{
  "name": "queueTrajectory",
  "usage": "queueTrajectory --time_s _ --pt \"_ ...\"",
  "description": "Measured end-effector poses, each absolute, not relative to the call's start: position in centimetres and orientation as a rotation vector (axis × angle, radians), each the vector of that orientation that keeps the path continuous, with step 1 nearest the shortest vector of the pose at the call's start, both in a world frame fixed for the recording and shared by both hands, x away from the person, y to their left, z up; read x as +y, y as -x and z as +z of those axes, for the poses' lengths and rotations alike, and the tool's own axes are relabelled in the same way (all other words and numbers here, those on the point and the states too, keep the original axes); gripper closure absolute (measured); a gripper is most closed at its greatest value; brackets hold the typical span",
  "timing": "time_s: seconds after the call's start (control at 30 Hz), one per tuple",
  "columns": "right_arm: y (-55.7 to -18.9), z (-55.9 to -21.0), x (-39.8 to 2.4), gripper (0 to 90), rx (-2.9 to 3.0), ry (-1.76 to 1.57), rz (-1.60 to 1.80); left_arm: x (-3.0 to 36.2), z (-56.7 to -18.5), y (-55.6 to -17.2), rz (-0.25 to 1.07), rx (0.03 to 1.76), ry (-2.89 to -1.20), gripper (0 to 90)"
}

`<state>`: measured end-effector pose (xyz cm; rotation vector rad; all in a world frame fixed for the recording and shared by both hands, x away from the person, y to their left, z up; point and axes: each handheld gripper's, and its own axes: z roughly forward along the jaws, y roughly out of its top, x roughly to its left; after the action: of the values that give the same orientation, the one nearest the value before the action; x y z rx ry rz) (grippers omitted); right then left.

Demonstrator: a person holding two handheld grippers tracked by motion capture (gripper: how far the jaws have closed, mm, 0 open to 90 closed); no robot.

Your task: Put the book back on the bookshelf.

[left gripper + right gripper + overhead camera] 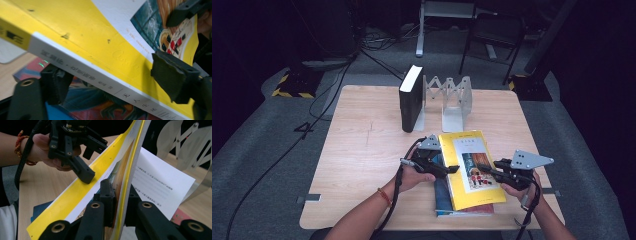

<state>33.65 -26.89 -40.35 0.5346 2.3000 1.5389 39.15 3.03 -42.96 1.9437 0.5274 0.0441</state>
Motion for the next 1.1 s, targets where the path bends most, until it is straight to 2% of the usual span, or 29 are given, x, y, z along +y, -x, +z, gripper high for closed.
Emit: queueTrajectory --time_s 0.37,0.5,0.6,0.63,0.67,0.9,1.03,1.1 --pt "-33.8 -39.5 -27.3 82.4 2.243 -0.512 1.577 4.4 -39.4 -38.0 0.176 0.435 -1.855 51.3" --pt "-33.7 -39.2 -27.3 80.6 2.222 -0.514 1.559 4.3 -38.2 -37.2 0.232 0.376 -1.855 59.5" --pt "-33.8 -39.2 -27.4 78.7 2.218 -0.534 1.561 4.0 -37.4 -36.5 0.281 0.343 -1.863 61.7" --pt "-33.8 -39.2 -27.4 77.6 2.214 -0.538 1.562 3.8 -37.1 -36.2 0.303 0.325 -1.868 62.7" --pt "-33.8 -39.2 -27.5 71.2 2.202 -0.554 1.545 3.6 -36.7 -35.8 0.322 0.302 -1.874 64.7" --pt "-33.6 -39.6 -28.3 59.3 2.193 -0.568 1.510 2.9 -36.0 -34.3 0.388 0.221 -1.901 68.7" --pt "-33.5 -39.8 -29.0 54.5 2.166 -0.597 1.462 3.0 -36.2 -34.2 0.372 0.230 -1.891 69.4" --pt "-33.8 -40.1 -29.4 46.4 2.154 -0.644 1.446 3.1 -36.4 -34.2 0.361 0.234 -1.875 69.7"
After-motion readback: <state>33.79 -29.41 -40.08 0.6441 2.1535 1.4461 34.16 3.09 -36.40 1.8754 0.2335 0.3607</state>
